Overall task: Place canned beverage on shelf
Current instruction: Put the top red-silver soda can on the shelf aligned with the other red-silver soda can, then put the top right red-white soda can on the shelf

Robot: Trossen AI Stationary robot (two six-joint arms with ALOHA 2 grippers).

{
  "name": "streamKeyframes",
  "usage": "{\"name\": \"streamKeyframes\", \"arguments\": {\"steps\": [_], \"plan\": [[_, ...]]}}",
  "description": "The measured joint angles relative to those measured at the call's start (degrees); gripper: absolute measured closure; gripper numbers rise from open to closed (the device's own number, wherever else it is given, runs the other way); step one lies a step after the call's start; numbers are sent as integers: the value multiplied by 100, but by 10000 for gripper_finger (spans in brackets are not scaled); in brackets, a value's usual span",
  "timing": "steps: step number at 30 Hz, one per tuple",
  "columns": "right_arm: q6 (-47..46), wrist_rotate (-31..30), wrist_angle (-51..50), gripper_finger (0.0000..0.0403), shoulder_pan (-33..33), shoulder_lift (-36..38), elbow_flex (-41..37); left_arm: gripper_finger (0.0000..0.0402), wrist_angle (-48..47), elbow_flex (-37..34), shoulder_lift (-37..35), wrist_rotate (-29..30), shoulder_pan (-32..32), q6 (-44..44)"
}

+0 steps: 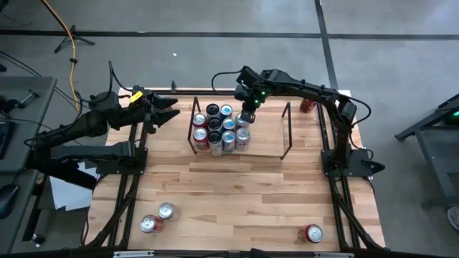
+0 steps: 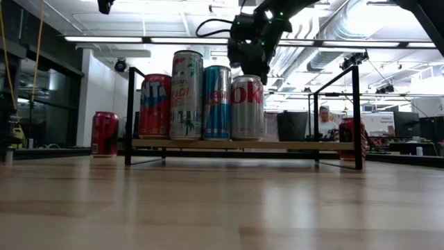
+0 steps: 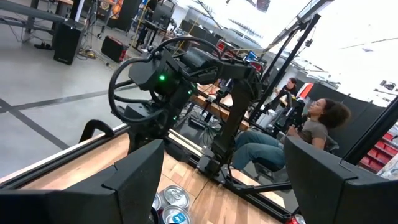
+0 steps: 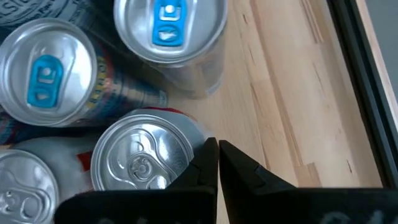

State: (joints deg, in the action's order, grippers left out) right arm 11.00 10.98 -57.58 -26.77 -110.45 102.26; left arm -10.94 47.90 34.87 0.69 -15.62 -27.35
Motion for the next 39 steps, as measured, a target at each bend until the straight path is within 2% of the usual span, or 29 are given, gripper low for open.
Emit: {"name": "streamKeyframes", "arguments": {"steps": [8,16,19,24,27,30,34,37,39], "plan": [[199,15,-5,403,-19,144,0,119,0,0,0,0,0,17],[-68,645,-288,403,-303,1057,0,119,22,0,0,20,-10,127],[56,880,-469,403,-223,1375,0,119,22,0,0,140,-13,122],[13,887,-548,403,17,1832,-95,119,-121,0,0,139,0,276],[-299,878,52,403,187,2374,-868,119,-199,0,0,118,9,505],[-1009,785,1084,403,407,3134,-2153,119,-234,0,0,109,9,677],[-2167,401,3053,403,914,4189,-3795,119,-229,0,0,107,9,711],[-2874,176,4776,403,1279,4747,-4621,119,-229,0,0,107,9,714],[-3034,-31,5780,403,1462,4986,-5005,119,-225,0,0,107,9,760]]}}
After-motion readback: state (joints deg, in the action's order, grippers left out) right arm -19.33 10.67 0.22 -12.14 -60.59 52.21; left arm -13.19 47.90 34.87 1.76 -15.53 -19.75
